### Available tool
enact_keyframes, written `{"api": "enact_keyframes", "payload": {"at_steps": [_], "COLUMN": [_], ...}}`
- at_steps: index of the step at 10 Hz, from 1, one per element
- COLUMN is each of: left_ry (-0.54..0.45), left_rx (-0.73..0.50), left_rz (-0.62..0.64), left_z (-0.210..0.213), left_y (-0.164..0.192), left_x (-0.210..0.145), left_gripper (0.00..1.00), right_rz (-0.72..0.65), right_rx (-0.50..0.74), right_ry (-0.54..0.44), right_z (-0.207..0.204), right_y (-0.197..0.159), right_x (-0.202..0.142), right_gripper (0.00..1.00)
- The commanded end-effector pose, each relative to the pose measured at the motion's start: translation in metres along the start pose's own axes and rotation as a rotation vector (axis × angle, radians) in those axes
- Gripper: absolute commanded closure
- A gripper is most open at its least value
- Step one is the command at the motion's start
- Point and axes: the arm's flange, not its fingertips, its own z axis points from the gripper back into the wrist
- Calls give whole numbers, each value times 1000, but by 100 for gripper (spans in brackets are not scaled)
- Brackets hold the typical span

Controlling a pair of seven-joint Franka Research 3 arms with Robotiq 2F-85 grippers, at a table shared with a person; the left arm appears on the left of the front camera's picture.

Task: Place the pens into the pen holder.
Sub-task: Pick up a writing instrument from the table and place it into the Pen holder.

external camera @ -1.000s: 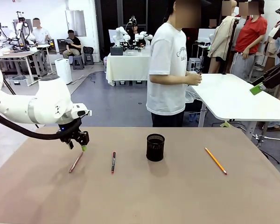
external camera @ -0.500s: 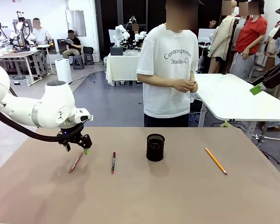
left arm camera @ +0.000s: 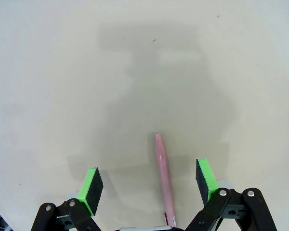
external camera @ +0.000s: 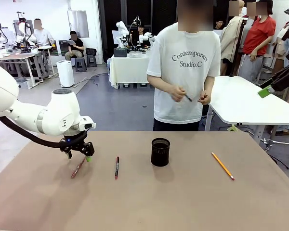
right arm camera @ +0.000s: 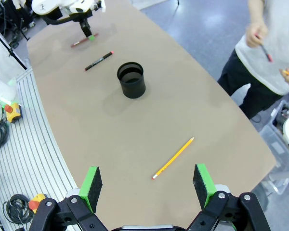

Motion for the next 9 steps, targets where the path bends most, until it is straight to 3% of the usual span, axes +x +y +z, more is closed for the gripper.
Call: {"api": "enact_keyframes", "payload": {"at_steps": [1,6,9], "left_ry": [16,83,98], "left_rx": [25,43,40], "left_rz": [24,29,24], "left_z": [-1,-3,-4], "left_y": [-3,-6,-7], "left_x": [5,5,5], "left_gripper": [0,99,100], "right_rz": [-2,-2,-2], "right_rx": [-1,-1,-1], "right_ry": [-10,-10,-10], "right_z": [0,0,0], "right_y": [1,1,1], "right_x": [2,2,2], "right_gripper": [0,0,0]}}
